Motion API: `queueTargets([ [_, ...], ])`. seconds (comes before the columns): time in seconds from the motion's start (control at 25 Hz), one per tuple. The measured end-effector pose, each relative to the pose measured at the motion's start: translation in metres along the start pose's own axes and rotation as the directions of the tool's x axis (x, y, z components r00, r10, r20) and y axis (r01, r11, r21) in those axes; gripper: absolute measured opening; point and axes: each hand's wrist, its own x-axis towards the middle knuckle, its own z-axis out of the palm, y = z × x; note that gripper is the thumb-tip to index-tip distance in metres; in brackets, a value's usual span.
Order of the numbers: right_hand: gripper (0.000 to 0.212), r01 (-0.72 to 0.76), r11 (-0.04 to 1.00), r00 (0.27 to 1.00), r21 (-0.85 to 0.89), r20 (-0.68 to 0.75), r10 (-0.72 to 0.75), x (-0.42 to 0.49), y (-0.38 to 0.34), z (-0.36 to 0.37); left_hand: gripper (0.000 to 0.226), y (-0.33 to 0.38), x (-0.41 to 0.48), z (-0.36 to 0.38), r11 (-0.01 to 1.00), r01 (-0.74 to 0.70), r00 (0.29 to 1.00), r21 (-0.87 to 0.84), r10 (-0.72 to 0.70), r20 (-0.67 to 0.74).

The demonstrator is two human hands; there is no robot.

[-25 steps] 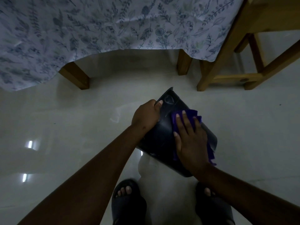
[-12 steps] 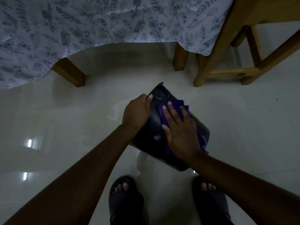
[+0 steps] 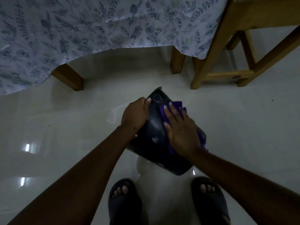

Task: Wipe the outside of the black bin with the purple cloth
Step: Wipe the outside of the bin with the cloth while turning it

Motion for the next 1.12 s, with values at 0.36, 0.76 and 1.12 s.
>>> queueTargets([
  [0.36, 0.057, -0.075, 0.996, 0.997, -0.047, 0.023, 0.076, -0.036, -0.021, 0.009, 0.040, 0.004, 0.005, 0.005, 0.989, 0.044, 0.999, 0.141, -0.046, 0.014],
  [0.76, 0.052, -0.209, 0.976, 0.975, 0.061, 0.088, 0.203, 0.007, 0.008, -0.005, 0.031, -0.024, -0.025, -0.006, 0.988, 0.012, 0.999, -0.156, -0.005, 0.045],
  [1.12, 0.049, -0.249, 0.955, 0.968, 0.162, 0.071, 0.241, 0.030, 0.012, -0.013, 0.035, -0.012, -0.001, -0.002, 0.994, 0.012, 0.997, -0.110, -0.004, 0.072],
])
